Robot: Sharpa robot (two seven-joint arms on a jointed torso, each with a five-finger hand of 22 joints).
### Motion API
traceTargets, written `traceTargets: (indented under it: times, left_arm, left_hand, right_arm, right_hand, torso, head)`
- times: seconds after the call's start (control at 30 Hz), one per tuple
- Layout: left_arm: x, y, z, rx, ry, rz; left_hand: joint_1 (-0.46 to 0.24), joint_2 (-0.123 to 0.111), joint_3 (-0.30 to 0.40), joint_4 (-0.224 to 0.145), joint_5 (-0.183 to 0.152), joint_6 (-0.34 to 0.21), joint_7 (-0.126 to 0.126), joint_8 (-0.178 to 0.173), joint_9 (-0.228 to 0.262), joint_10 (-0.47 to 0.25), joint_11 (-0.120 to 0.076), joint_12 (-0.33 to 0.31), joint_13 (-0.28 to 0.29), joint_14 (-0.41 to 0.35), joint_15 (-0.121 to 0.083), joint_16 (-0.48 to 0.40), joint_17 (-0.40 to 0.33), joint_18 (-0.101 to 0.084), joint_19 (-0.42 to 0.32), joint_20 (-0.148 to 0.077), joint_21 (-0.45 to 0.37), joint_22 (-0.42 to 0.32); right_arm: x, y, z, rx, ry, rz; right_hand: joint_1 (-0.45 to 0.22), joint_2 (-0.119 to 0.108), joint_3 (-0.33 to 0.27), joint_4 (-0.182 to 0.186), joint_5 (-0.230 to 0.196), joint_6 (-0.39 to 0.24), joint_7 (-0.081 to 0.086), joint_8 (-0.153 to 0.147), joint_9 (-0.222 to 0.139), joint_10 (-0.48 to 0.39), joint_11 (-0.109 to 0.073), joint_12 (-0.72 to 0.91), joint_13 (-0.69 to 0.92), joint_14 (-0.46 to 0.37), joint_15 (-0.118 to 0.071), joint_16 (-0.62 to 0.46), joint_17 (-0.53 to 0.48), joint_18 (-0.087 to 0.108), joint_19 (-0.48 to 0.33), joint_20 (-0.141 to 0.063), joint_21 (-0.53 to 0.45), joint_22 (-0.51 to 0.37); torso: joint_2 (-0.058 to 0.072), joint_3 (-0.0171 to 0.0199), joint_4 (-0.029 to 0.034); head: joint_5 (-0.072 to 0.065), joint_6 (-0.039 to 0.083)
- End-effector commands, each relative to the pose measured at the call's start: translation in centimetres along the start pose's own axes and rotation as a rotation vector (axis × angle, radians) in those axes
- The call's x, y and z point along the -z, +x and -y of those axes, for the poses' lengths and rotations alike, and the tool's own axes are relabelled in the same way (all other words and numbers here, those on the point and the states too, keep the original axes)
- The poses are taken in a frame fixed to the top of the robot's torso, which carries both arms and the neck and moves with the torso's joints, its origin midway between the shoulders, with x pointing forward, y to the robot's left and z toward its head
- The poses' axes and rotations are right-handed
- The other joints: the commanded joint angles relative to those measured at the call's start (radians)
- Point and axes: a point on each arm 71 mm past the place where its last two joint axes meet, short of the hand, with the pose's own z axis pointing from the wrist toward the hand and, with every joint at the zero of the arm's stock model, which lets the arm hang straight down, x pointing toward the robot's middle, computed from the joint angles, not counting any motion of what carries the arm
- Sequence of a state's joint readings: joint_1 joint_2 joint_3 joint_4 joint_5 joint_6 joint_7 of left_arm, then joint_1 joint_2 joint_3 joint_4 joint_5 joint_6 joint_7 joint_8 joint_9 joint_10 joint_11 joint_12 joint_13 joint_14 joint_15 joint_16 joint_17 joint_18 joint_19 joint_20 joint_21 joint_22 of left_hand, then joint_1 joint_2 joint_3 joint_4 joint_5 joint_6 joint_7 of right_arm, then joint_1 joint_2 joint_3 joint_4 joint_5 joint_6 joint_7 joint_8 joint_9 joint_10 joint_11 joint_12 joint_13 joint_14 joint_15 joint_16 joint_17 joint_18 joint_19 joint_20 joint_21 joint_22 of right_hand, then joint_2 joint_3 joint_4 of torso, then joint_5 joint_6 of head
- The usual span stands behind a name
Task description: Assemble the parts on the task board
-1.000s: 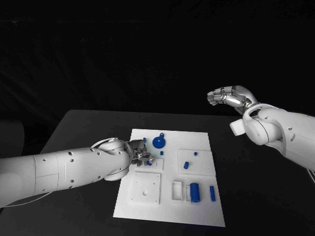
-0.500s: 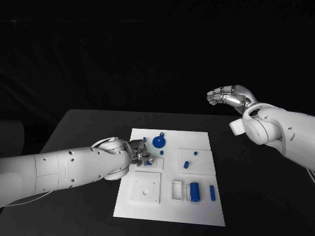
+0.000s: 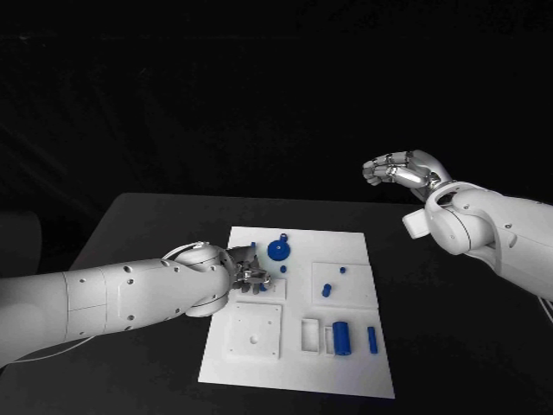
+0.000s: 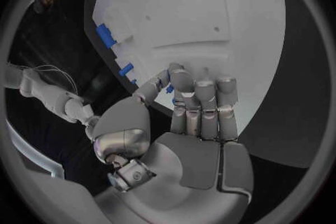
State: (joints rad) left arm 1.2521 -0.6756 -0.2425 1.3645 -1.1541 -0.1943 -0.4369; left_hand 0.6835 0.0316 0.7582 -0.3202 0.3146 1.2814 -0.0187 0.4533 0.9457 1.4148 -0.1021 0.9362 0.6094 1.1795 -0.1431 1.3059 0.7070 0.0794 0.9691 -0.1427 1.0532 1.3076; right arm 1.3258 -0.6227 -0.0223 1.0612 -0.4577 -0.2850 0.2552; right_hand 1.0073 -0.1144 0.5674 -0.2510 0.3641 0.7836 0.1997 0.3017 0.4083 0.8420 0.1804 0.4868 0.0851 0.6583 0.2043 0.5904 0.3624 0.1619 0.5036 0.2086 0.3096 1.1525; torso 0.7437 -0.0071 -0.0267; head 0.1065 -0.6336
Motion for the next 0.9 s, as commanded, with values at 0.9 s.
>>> traceTargets:
  times: [0.9]
  left_arm:
    - [-0.16,0.07,-0.27,0.0,-0.024,-0.016]
  left_hand:
    - [0.029,-0.003,0.053,0.059,-0.183,-0.008,-0.011,-0.031,0.016,-0.019,-0.011,-0.001,-0.008,-0.007,-0.02,-0.001,-0.014,-0.008,0.003,-0.104,-0.001,0.009]
  right_arm:
    - [0.1,0.1,-0.03,-0.005,-0.003,-0.025]
  right_hand:
    - [-0.001,0.007,-0.006,-0.002,0.01,0.008,0.012,0.005,-0.003,0.007,0.0,-0.004,-0.005,-0.003,0.008,0.007,-0.007,-0.011,-0.009,0.001,-0.009,0.003]
  torso:
    - [0.0,-0.0006,0.0009]
  head:
    - [-0.008,0.001]
